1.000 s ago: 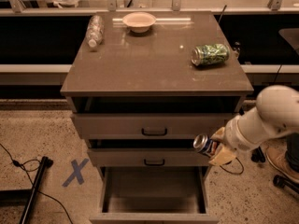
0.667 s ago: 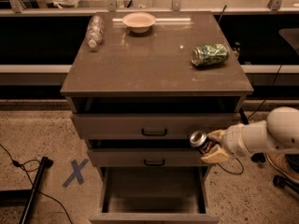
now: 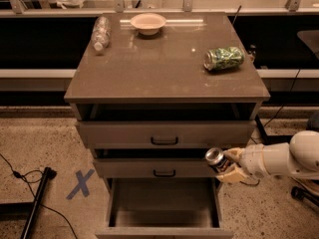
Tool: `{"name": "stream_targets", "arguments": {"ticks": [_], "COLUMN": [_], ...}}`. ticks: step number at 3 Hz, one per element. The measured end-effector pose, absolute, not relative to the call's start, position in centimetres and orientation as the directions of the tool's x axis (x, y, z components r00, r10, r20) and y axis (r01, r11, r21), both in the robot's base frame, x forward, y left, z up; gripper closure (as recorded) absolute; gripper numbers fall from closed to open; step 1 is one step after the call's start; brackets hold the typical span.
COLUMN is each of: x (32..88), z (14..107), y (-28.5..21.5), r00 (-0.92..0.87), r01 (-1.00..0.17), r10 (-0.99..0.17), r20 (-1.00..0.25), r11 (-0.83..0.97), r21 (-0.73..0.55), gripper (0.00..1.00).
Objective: Place pepsi can into bottom drawer
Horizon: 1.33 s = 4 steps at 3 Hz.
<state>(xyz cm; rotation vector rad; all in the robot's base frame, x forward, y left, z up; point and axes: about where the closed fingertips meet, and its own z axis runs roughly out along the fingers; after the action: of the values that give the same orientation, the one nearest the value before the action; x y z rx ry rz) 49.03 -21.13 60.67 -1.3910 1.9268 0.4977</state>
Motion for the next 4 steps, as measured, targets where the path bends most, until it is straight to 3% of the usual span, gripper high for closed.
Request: {"name": "stream_targets", "arguments": {"ticks": [2, 4], "x": [48.6, 49.4], "z": [50.1, 44.6], "y": [-17.4, -18.3], "r00": [-0.168, -0.176], "r01": [-0.974, -0.973], "r10": [-0.483, -0.482], "r20": [-0.859, -0.858], "r11": [0.217, 0.22], "r21": [0.069, 0.076], "gripper": [1.0, 1.0]}}
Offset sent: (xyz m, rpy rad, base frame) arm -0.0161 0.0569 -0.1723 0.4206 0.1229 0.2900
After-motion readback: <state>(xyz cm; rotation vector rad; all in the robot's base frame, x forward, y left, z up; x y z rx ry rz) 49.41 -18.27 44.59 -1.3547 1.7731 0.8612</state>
